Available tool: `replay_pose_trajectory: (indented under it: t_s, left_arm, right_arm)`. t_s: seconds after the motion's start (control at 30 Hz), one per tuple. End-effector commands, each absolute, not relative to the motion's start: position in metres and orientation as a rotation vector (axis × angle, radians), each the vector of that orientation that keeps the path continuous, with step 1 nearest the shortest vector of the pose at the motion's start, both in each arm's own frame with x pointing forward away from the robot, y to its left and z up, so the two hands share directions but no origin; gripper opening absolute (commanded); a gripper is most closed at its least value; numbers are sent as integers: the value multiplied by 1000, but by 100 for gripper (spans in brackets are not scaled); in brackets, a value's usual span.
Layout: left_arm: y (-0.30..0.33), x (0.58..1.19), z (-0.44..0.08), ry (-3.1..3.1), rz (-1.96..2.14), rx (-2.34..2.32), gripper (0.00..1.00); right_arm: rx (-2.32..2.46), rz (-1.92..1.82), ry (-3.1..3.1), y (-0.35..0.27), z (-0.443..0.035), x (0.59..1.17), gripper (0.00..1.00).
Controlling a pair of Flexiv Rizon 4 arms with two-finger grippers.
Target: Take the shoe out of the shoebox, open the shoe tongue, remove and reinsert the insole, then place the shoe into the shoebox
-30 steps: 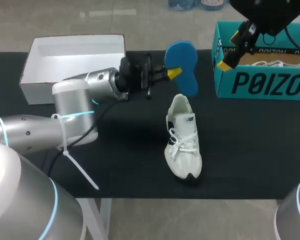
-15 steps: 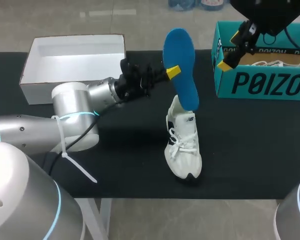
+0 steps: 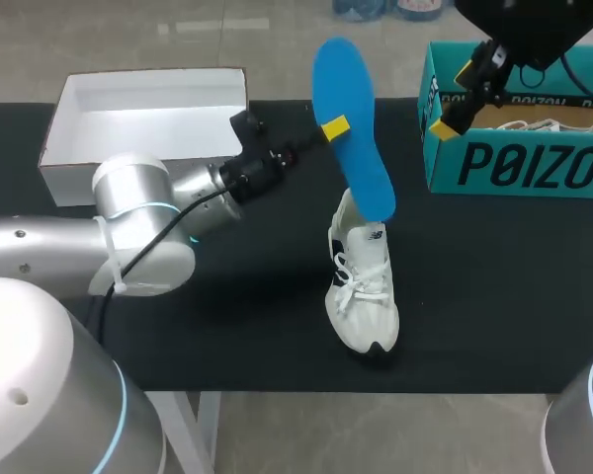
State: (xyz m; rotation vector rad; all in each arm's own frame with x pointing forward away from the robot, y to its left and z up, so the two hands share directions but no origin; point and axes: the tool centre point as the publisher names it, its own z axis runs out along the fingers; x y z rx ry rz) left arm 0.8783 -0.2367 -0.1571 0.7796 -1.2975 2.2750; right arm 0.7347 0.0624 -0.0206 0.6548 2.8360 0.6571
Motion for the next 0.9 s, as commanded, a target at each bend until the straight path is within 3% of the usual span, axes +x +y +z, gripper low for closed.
replay_pose_trajectory:
  t_s: [0.03, 0.4, 0.53, 0.9]
  left_arm:
    - [-240, 873, -158, -1052, 2197, 1079, 0]
    - [-240, 873, -158, -1052, 2197, 1079, 0]
    - [-234, 880, -158, -1330, 2200, 988, 0]
    - [-238, 874, -168, -1577, 1599, 798, 0]
  right_arm:
    - [657, 653, 2838, 63, -20, 736, 100]
    - [657, 653, 2838, 63, -20, 736, 100]
    - [657, 653, 2838, 63, -20, 736, 100]
    - [657, 653, 2838, 63, -20, 736, 100]
